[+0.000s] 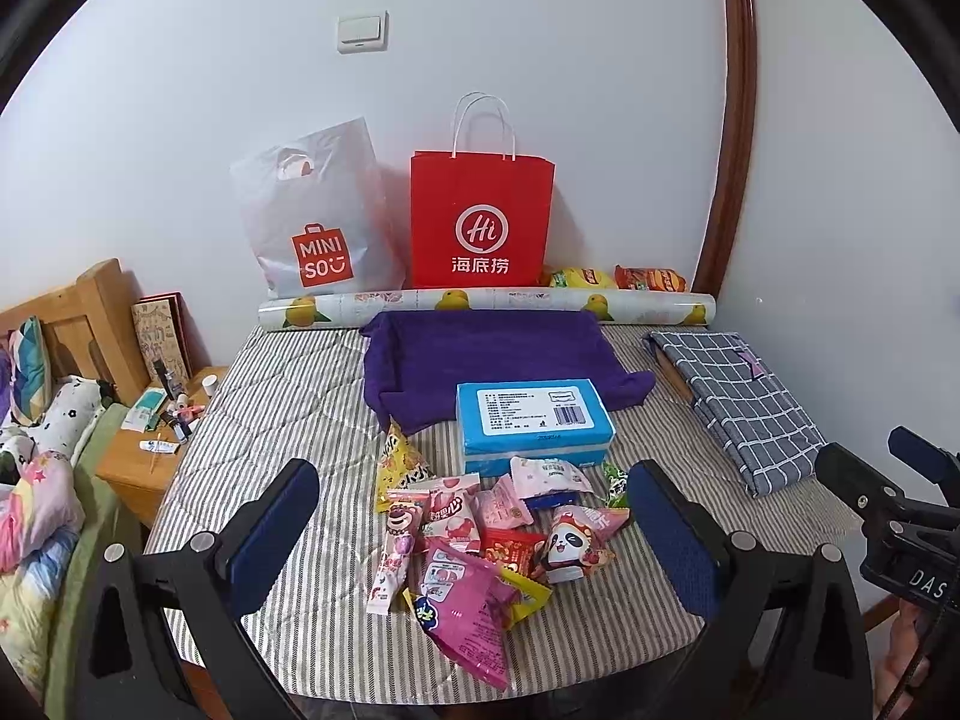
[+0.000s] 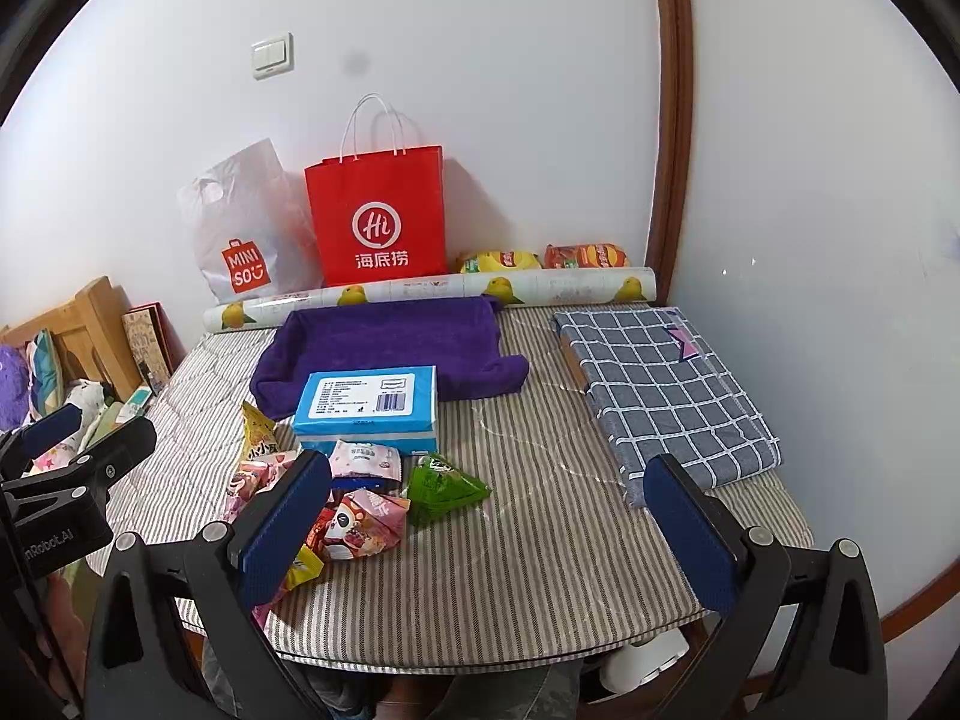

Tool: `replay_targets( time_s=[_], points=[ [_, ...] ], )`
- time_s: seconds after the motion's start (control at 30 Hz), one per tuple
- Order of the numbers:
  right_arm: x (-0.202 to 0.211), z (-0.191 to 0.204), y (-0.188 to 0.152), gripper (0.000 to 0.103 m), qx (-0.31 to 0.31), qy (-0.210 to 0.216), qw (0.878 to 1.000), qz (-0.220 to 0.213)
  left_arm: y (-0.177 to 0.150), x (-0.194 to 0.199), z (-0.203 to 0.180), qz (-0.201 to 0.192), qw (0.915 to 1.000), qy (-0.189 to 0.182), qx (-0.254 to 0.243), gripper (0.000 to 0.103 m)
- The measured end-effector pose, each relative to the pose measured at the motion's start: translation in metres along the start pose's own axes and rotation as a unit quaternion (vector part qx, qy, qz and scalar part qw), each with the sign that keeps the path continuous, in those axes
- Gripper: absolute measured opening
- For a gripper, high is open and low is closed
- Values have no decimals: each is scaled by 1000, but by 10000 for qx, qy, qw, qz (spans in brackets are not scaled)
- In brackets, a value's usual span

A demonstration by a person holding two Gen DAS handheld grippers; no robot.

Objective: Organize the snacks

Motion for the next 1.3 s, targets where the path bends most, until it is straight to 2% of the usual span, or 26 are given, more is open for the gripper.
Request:
replay_targets(
  time_s=[1.3],
  points=[
    [5, 3, 2, 103, 12, 11, 10000, -34, 0, 1, 0, -16, 10000, 1, -4, 103]
  ],
)
Point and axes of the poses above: each gripper's, at about its wrist camera, not at the fingertips, and x roughly against the way its jaws point, z to its left, y to its top, the point moved 5 cm from there along -x, roughly the way its jaws point, and after that the axes turned 6 degrees about x, right-handed, at the moved point
